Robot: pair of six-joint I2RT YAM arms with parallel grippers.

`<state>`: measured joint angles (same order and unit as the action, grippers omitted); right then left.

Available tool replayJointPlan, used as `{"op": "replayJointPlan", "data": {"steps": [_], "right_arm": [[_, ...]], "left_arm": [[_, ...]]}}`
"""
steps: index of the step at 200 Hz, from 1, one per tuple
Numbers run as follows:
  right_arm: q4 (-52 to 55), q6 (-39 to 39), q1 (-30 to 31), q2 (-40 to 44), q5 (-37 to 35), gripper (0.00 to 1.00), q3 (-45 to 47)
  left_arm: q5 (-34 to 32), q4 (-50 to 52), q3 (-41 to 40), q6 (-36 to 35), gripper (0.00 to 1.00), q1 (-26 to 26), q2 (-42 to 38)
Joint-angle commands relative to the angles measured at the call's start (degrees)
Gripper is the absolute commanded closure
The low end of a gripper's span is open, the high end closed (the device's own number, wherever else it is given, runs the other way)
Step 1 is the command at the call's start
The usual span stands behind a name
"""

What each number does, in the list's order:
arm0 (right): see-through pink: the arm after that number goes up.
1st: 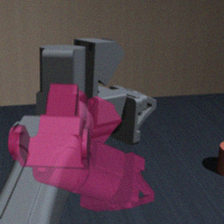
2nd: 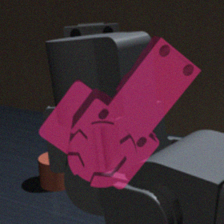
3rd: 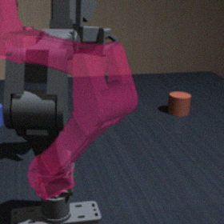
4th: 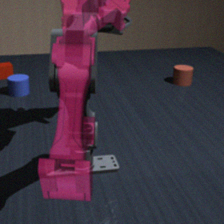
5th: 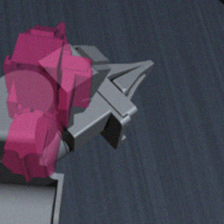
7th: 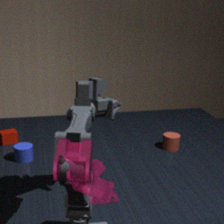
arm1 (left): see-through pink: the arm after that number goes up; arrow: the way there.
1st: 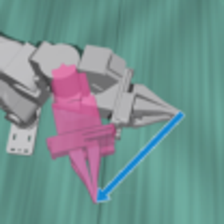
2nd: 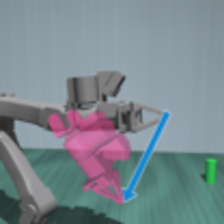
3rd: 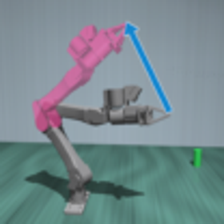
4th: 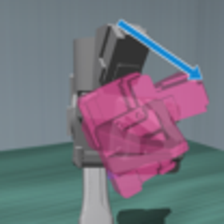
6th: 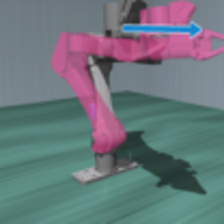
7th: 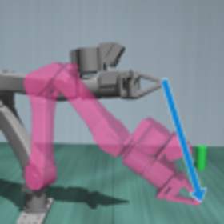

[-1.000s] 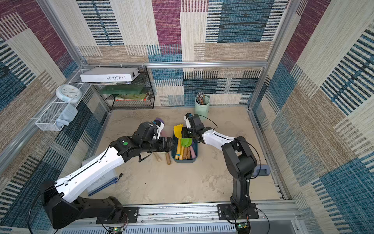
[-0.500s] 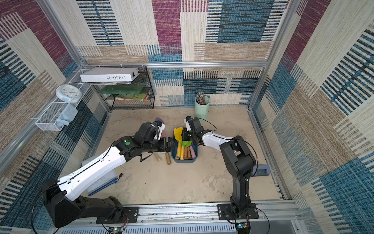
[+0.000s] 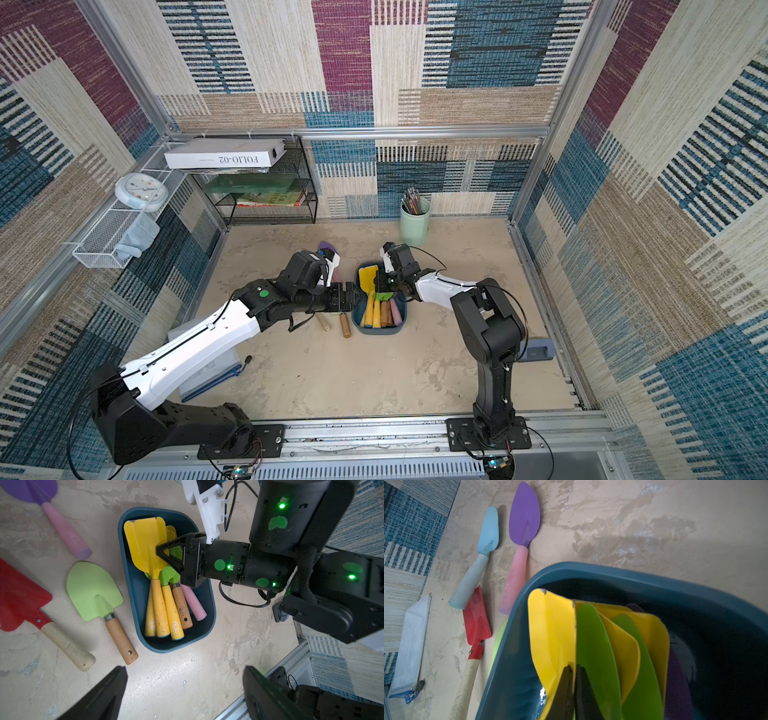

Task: Put the shovel into the storage box
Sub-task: Place the shovel in the storage box.

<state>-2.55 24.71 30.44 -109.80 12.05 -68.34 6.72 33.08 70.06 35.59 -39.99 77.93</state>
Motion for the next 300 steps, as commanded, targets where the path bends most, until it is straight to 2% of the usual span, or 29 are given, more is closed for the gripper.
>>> {"op": "replayJointPlan", "data": {"steps": [1, 71, 168, 230, 300], "right_arm": [[1.1, -0.3, 0.1, 0.9, -0.3, 1.00, 0.2], [3.0, -0.5, 0.3, 1.1, 0.1, 1.00, 0.3], [5.0, -1.2, 1.0, -0.1, 0.4, 0.77, -1.6], [7.0, -1.9, 1.0, 1.7, -1.1, 0.69, -1.7], [11.1, -2.7, 0.9, 7.2, -5.6, 0.63, -0.3]], "left_arm": [[0.9, -1.6, 0.0, -0.4, 0.09, 0.0, 0.3], [2.2, -2.0, 0.8, -0.1, 0.09, 0.0, 2.4], [2.6, -1.4, 1.8, -0.1, 0.09, 0.0, 4.0], [2.3, -0.1, 2.2, -0.2, 0.09, 0.0, 4.3], [-8.5, 8.3, 3.5, 2.5, 0.09, 0.3, 5.1]]}}
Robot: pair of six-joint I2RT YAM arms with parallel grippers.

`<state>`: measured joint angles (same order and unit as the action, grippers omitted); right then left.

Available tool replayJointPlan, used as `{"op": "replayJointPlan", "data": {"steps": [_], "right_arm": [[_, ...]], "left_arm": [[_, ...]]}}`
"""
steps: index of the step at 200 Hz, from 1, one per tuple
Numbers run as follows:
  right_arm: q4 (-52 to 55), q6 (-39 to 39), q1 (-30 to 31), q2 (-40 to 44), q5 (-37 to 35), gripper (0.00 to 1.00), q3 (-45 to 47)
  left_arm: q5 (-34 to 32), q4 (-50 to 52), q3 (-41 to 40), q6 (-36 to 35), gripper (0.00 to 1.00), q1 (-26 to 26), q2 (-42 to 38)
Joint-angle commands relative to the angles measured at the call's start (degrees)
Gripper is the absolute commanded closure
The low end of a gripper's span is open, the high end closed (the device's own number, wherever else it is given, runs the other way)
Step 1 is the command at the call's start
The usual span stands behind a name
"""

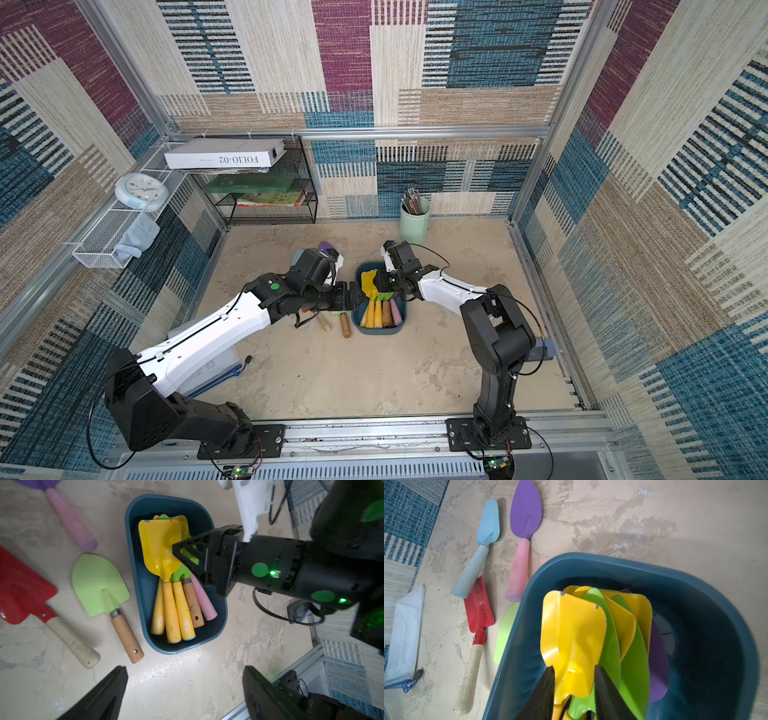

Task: Put the shovel into the storage box
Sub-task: Place the shovel in the storage box, then pick up the shovel from the center of the board.

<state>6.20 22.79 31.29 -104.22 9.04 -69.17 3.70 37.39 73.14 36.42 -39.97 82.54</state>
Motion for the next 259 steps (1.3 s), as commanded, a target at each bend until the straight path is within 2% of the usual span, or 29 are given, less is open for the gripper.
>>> {"op": "replayJointPlan", "data": {"steps": [1, 50, 118, 147, 184, 259], "right_arm": [[2.5, -0.8, 0.1, 1.7, -2.6, 0.63, 0.5], [6.8, -2.3, 0.2, 6.7, -7.7, 0.63, 0.7], [10.9, -4.8, 0.1, 14.1, -9.8, 0.68, 0.4], [11.8, -4.5, 0.1, 16.3, -9.6, 0.70, 0.8], [11.7, -4.2, 0.0, 16.9, -10.3, 0.73, 1.5], [12.2, -4.3, 0.0, 16.0, -10.7, 0.74, 1.4]], "left_arm": [[-5.6, 4.1, 0.4, 1.8, 0.09, 0.2, 0.6], [-9.8, 6.3, 0.1, 3.3, 0.09, 3.0, 2.2], [-10.6, 9.4, 1.5, 1.8, 0.14, 12.4, 8.4], [-8.0, 9.7, 2.3, 0.5, 0.16, 17.1, 12.1], [-5.9, 9.7, 6.1, -2.2, 0.20, 21.8, 18.0], [-5.9, 11.4, 16.7, -6.9, 0.22, 27.1, 30.1]]}}
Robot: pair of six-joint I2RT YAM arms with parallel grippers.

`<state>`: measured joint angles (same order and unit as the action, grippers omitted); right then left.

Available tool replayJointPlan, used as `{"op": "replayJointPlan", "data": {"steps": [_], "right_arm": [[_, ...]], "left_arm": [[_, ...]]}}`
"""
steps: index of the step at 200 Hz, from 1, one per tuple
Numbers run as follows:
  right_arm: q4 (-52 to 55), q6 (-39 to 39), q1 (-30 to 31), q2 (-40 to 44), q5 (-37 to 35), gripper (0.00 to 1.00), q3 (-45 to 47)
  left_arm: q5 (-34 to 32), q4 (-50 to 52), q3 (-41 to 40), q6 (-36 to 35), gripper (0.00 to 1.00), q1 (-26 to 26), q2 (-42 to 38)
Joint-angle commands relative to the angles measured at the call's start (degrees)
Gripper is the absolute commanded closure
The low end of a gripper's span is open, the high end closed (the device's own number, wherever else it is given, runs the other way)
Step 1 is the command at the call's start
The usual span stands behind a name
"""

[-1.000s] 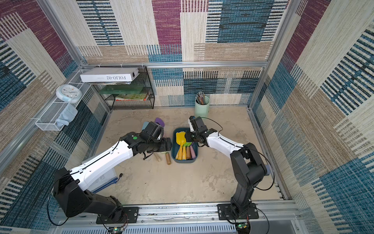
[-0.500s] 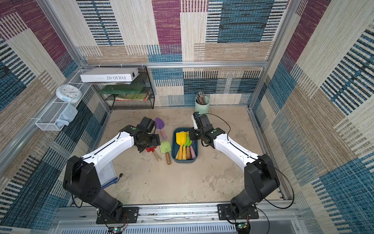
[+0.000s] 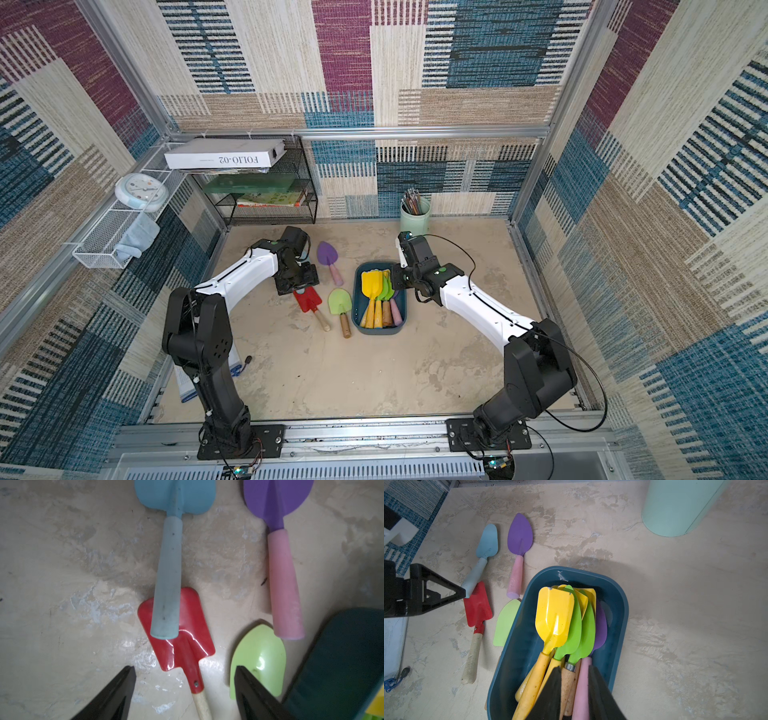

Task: Put the shovel into the storage box
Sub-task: Pick up the shovel from the center of the board.

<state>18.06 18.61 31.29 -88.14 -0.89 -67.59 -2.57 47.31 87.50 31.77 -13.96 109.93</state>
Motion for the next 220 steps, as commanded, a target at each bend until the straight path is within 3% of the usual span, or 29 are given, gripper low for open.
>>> {"op": "replayJointPlan", "data": {"steps": [1, 103, 132, 172, 190, 220], "right_arm": [[0.3, -0.2, 0.0, -0.1, -0.9, 0.74, -0.2], [1.4, -0.6, -0.1, -1.2, -1.8, 0.75, -1.3], [1.4, -0.7, -0.2, -1.5, -1.9, 0.76, -1.6], [1.5, -0.6, -0.2, -1.9, -1.9, 0.76, -1.7], [1.5, -0.6, -0.2, -1.9, -1.8, 0.76, -1.8], [1.6, -0.6, -0.2, -1.9, -1.8, 0.76, -1.7]], "left_arm": [[0.4, 1.5, 2.5, -2.3, 0.22, 1.1, 2.9], [0.8, 1.5, 9.2, -3.8, 0.30, 4.1, 11.1], [1.1, 1.3, 10.6, -4.0, 0.38, 4.4, 12.5], [1.4, 1.3, 11.1, -3.9, 0.55, 4.4, 13.5], [1.4, 1.2, 11.0, -3.9, 0.67, 4.5, 13.5], [1.3, 1.1, 11.1, -3.9, 0.77, 4.5, 13.6]]}}
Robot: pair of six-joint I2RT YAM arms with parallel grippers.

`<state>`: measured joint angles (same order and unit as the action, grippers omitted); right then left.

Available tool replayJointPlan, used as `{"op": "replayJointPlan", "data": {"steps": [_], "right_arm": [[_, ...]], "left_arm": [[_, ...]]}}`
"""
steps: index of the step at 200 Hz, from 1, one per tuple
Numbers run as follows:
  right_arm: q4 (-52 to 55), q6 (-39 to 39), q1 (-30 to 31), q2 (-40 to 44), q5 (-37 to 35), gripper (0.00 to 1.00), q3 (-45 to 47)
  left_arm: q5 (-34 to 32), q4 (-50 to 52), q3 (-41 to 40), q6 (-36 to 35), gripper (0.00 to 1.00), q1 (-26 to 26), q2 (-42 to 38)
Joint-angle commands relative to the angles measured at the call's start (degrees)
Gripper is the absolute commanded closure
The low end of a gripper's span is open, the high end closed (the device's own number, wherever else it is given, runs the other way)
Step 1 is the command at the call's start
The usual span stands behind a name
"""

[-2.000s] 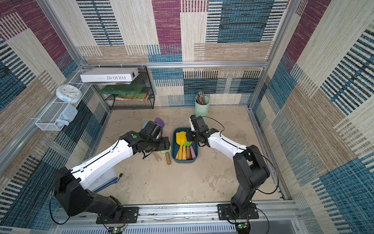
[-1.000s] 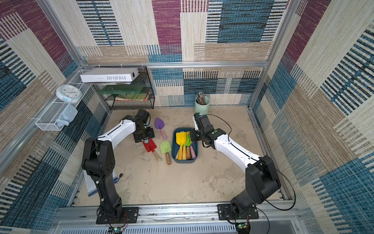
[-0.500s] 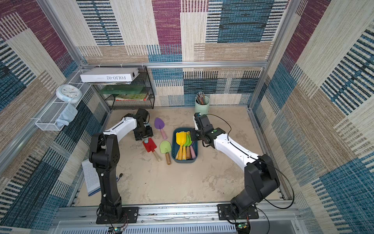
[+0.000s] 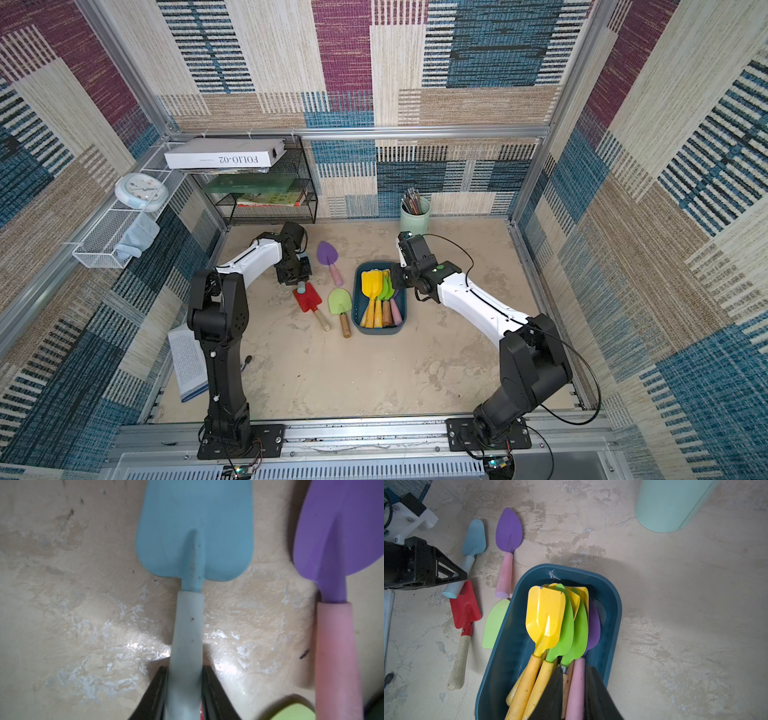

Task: Put the shovel into the storage box
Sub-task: Pick up the shovel from the center of the board.

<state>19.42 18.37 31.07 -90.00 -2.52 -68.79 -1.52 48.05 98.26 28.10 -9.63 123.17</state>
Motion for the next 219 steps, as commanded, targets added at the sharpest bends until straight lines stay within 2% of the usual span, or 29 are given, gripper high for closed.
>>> {"op": "replayJointPlan", "data": {"steps": [1, 57, 164, 219], "right_arm": [[0.2, -0.4, 0.0, 0.0, -0.2, 0.76, -0.5], [0.4, -0.4, 0.0, 0.8, -0.4, 0.77, -0.1], [-0.8, -0.1, 0.0, 1.1, 1.4, 0.77, 0.5], [-3.8, 0.1, 0.0, 0.0, 11.0, 0.77, -1.1]], "left_arm": [[0.2, 0.4, 0.4, -0.2, 0.77, 0.1, 0.4], [0.1, 0.4, 0.2, -0.2, 0.93, 0.2, -0.4], [1.5, 0.8, -5.2, -0.3, 0.94, -0.9, -14.0], [4.4, 0.7, -13.6, -0.1, 0.94, -6.8, -24.2]]}}
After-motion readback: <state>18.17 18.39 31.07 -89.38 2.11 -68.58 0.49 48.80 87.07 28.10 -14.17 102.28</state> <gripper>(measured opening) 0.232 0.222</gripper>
